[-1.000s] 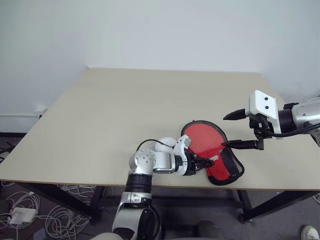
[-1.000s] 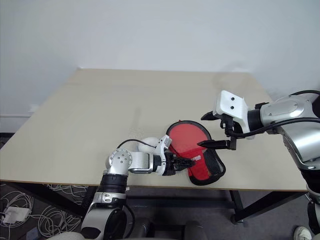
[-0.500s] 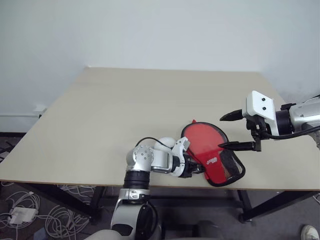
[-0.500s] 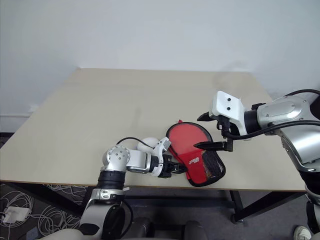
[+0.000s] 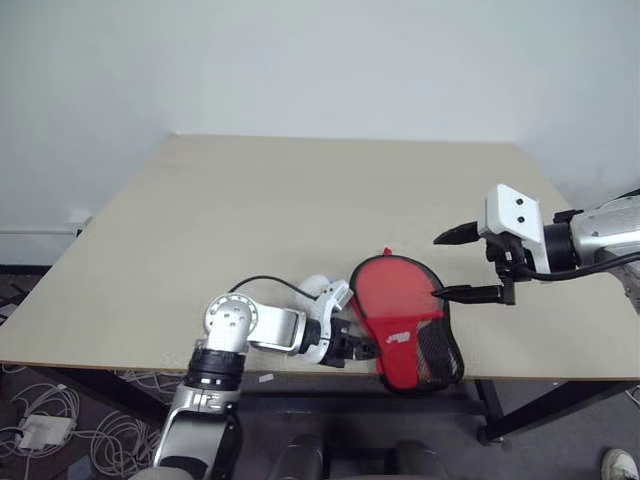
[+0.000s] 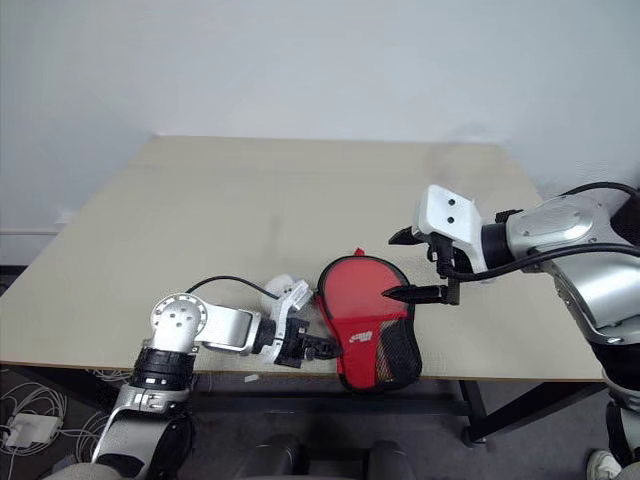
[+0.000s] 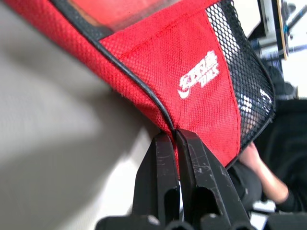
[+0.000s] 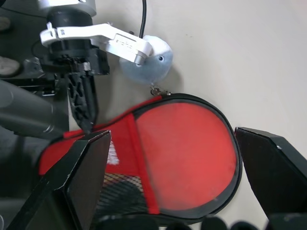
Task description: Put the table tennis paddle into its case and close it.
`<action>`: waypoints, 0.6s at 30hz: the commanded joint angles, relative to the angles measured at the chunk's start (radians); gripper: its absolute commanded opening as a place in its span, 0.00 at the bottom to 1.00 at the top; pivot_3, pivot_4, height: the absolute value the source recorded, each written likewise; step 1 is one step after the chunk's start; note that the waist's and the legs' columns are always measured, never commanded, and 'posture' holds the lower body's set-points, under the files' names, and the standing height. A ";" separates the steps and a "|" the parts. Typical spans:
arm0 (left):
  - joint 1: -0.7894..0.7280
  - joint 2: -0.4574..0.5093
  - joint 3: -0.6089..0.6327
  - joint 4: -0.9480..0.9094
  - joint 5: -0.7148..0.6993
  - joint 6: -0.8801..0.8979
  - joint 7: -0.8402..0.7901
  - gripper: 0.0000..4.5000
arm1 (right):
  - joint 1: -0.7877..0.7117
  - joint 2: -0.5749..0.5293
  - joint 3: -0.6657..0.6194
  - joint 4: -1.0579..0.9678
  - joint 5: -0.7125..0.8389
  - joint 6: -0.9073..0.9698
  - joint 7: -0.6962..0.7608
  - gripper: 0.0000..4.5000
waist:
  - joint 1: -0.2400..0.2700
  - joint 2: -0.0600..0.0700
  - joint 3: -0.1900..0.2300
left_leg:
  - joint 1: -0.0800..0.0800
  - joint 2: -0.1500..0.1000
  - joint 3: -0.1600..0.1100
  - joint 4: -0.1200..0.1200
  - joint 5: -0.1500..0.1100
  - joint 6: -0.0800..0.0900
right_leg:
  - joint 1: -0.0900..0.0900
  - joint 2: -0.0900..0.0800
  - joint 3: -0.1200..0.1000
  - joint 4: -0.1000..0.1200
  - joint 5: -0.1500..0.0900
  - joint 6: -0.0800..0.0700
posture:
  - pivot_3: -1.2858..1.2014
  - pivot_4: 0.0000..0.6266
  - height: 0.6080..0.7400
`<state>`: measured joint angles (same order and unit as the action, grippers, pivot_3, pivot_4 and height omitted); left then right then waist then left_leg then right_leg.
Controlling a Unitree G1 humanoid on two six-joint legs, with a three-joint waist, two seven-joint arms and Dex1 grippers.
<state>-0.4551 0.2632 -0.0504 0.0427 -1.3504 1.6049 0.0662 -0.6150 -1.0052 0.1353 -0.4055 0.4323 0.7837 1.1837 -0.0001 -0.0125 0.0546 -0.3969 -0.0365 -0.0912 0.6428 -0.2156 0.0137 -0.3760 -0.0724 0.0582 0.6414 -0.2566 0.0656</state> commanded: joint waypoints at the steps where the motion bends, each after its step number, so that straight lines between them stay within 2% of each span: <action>1: 0.027 0.021 -0.031 -0.063 -0.174 0.010 0.079 0.01 | -0.027 0.003 -0.015 -0.006 0.007 -0.015 0.003 1.00 | 0.000 0.000 0.000 | 0.000 0.001 0.000 0.000 0.000 0.000 | 0.000 0.000 0.000 0.000 0.001 -0.001 | 0.52 0.00 0.96; 5: 0.046 0.041 -0.057 -0.073 -0.286 -0.022 0.180 0.01 | -0.029 0.008 -0.009 -0.009 0.008 -0.015 0.003 1.00 | 0.003 0.000 0.000 | 0.000 0.000 0.000 0.000 0.000 0.000 | 0.000 -0.001 0.000 0.000 -0.001 -0.003 | 0.52 0.00 0.96; 10: 0.033 0.115 -0.134 -0.086 -0.412 -0.098 0.257 0.01 | -0.031 0.012 -0.006 -0.006 0.005 -0.018 0.004 1.00 | 0.004 0.000 0.000 | 0.000 -0.001 0.000 0.000 0.000 0.000 | 0.000 0.000 0.000 0.000 -0.001 -0.004 | 0.52 0.00 0.96; 16: 0.018 0.171 -0.193 -0.133 -0.390 -0.135 0.242 0.01 | -0.035 0.014 -0.004 -0.005 0.004 -0.017 0.004 1.00 | 0.004 0.000 0.000 | 0.000 -0.001 0.001 0.000 0.000 0.000 | 0.000 0.000 0.000 0.000 -0.001 -0.004 | 0.52 0.00 0.96; 18: 0.015 0.188 -0.202 -0.135 -0.388 -0.144 0.233 0.10 | -0.034 0.013 -0.005 -0.007 0.005 -0.016 0.003 1.00 | 0.004 0.000 0.000 | 0.000 -0.002 0.001 0.000 0.000 0.000 | 0.000 0.000 0.000 0.000 -0.001 -0.004 | 0.52 0.00 0.96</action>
<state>-0.4125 0.4417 -0.2460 -0.0585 -1.7317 1.4707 0.3200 -0.6209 -0.9952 0.1460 -0.4048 0.4314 0.7793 1.1875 0.0041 -0.0125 0.0547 -0.3969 -0.0380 -0.0900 0.6428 -0.2155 0.0138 -0.3759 -0.0723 0.0585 0.6412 -0.2575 0.0615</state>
